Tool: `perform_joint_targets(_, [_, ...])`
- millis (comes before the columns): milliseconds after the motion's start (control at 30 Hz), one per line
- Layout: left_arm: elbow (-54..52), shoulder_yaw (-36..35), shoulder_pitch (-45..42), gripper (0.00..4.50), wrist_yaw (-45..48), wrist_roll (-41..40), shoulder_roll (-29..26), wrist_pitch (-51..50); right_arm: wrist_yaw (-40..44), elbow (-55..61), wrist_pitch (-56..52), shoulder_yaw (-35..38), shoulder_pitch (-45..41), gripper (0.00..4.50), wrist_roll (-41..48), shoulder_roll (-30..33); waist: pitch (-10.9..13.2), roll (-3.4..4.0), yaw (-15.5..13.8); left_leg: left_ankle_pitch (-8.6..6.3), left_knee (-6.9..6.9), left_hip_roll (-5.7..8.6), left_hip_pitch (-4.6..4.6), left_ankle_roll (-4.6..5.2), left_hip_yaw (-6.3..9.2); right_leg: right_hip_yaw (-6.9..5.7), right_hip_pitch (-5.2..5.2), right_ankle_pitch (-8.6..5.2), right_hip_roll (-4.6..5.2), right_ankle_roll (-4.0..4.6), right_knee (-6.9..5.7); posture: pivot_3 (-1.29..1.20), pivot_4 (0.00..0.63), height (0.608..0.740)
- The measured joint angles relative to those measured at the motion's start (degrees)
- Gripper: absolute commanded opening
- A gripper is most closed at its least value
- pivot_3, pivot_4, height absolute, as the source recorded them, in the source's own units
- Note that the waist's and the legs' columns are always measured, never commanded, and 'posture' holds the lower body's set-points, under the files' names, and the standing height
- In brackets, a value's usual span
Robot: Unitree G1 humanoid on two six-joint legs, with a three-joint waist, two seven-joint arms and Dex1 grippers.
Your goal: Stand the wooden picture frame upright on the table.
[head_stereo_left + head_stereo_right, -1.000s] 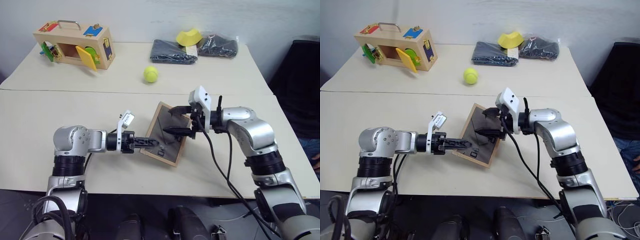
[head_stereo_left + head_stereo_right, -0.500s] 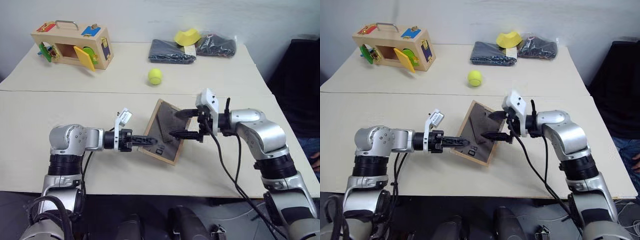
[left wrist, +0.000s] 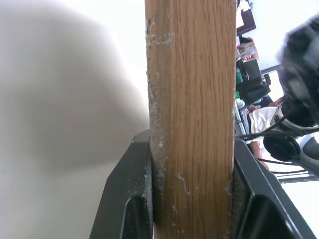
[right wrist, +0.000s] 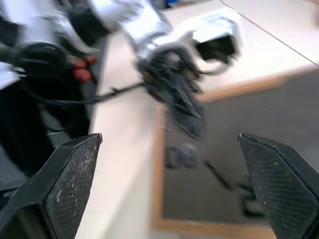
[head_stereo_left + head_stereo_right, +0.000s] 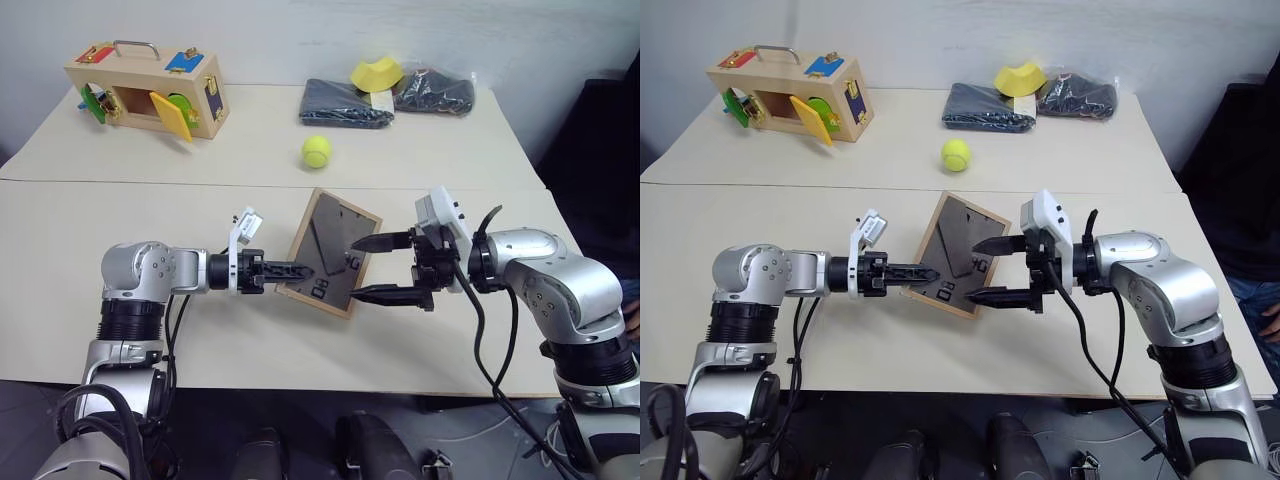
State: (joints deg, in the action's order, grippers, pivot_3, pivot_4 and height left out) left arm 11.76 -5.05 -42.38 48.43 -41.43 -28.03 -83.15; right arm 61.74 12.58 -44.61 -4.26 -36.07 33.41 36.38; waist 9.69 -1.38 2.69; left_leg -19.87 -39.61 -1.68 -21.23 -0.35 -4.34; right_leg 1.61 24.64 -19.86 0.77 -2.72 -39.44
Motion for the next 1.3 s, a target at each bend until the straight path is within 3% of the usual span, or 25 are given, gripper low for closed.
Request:
perform_joint_targets(333, [-2.11,1.38,-0.03,1.25,1.39,-1.26,-0.47,-0.13,-4.08,-6.24,2.43,-2.36,-4.12,4.50,-4.03,-5.76,0.00,0.00,0.13,0.00,0.01,-0.01,-0.04,-0.01,0.00,0.00,0.04,0.00,-0.01,0.01,-0.01,0.00,0.150,0.740])
perform_joint_targets(500, [-1.76,2.29,-0.08,1.25,2.08,-1.19,-0.46,1.53,-3.16,-0.34,-1.08,-2.35,-4.05,4.50,0.99,-6.73,0.01,0.01,0.04,0.00,0.02,-0.02,-0.06,0.00,0.02,-0.02,0.05,0.00,-0.01,0.01,0.00,0.00,0.150,0.740])
perform_joint_targets(800, [0.37,3.98,-0.22,1.25,3.44,-0.95,-1.46,3.90,-3.59,4.03,-1.70,0.04,0.84,4.50,1.30,1.26,0.01,0.00,-0.71,-0.01,0.06,0.00,-0.07,0.02,0.02,-0.02,0.03,0.00,0.01,0.01,0.12,0.00,0.150,0.740])
perform_joint_targets(900, [0.37,4.02,-0.41,1.25,3.62,-0.96,-1.94,3.84,-4.06,2.83,10.80,0.96,5.78,4.50,-8.49,8.54,0.02,-0.02,-1.03,-0.03,0.07,0.03,-0.07,0.06,0.02,-0.02,-0.01,0.00,0.01,0.00,0.22,0.00,0.150,0.740])
perform_joint_targets(1000, [0.36,3.97,-0.46,1.25,3.69,-1.00,-2.33,3.66,-4.81,-0.50,27.65,1.38,9.24,4.50,-17.69,10.54,0.03,-0.03,-1.05,-0.03,0.08,0.03,-0.07,0.06,0.01,-0.02,-0.03,0.00,-0.02,0.00,0.22,0.00,0.150,0.740])
perform_joint_targets(1067, [0.33,3.97,-0.52,1.25,3.73,-1.05,-2.39,3.42,-7.25,-5.07,44.28,1.12,10.55,4.50,-25.37,10.57,0.03,-0.04,-0.72,-0.03,0.08,0.02,-0.04,0.04,-0.03,0.04,-0.01,0.00,-0.07,0.00,0.17,0.00,0.150,0.740])
perform_joint_targets(1133, [0.31,3.98,-0.82,1.25,3.76,-1.09,-2.62,2.89,-12.89,-12.51,65.52,-0.04,9.99,4.50,-35.88,10.56,0.04,-0.04,-0.48,-0.01,0.08,0.01,0.01,0.02,-0.05,0.07,-0.01,0.00,-0.11,0.00,0.13,0.00,0.150,0.740])
perform_joint_targets(1300, [0.15,3.83,-2.50,1.25,3.91,-1.52,-3.31,1.44,-29.75,-26.45,93.68,-4.31,2.60,4.50,-57.39,7.10,0.04,-0.04,0.53,0.02,0.06,0.00,0.05,-0.04,-0.11,0.15,0.04,-0.02,-0.11,0.03,-0.01,0.00,0.150,0.740])
